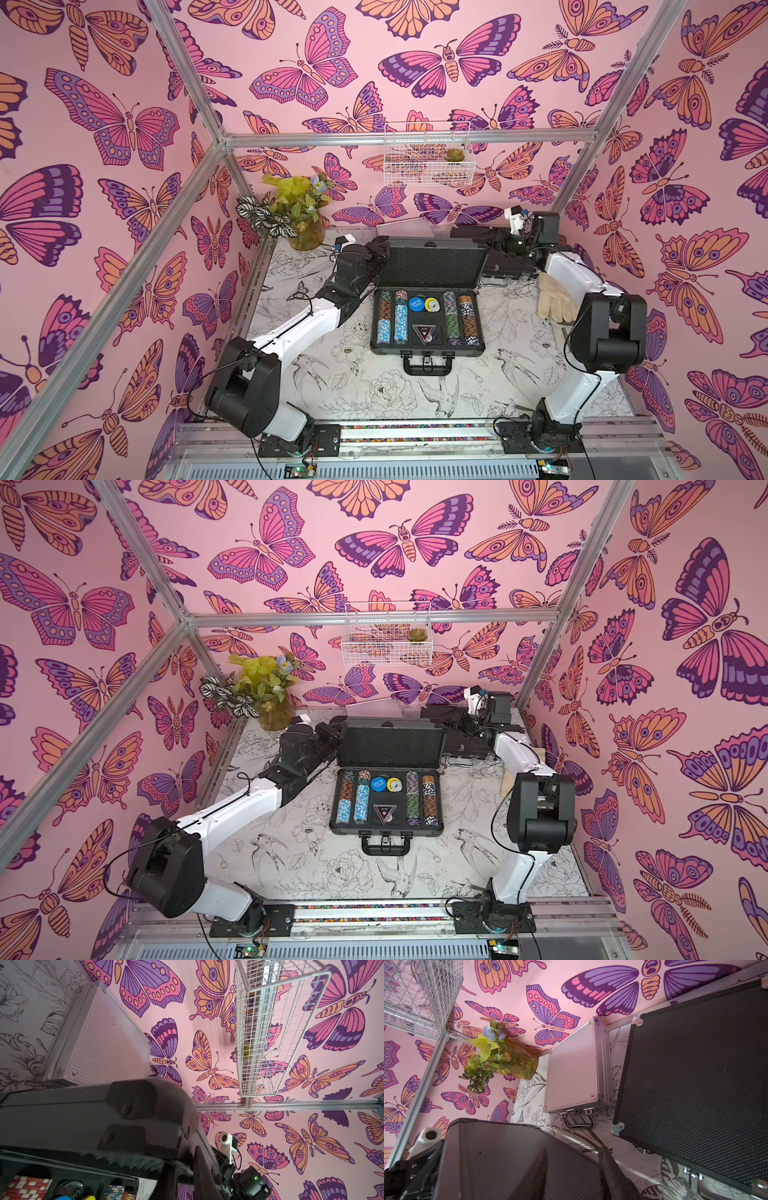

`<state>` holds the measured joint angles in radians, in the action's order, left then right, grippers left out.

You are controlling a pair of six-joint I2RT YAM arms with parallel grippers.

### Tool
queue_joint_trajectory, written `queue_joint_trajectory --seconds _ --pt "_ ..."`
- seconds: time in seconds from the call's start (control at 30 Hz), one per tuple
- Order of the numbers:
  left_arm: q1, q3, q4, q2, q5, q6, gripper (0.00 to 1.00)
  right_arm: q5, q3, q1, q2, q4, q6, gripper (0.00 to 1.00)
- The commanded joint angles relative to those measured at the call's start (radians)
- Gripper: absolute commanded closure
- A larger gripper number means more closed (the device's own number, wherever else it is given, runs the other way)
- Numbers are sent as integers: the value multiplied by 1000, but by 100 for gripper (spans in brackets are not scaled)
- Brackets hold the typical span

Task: Close the poker set cases
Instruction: Close the lid of the poker set case.

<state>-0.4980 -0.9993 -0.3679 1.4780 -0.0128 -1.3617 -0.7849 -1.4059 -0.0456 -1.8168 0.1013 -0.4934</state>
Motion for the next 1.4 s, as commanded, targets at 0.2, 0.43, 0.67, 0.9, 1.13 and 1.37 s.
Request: queue_joint_trajectory --seconds 0.2,0.43,0.67,0.9,1.13,1.37 --pt "-25 63 184 -34 2 121 73 -113 77 14 20 -53 -31 58" --pt "-25 90 242 -90 -18 137 64 -107 125 27 48 -101 -62 58" --pt "-27 119 344 -164 4 144 57 -62 176 35 79 -123 -93 58" --pt "-28 179 438 -287 1 153 53 -12 260 61 109 -191 -140 58" --pt "-28 235 466 -329 13 153 50 27 308 76 126 -198 -152 58" --pt "-29 260 516 -360 40 164 50 63 357 77 167 -178 -156 58"
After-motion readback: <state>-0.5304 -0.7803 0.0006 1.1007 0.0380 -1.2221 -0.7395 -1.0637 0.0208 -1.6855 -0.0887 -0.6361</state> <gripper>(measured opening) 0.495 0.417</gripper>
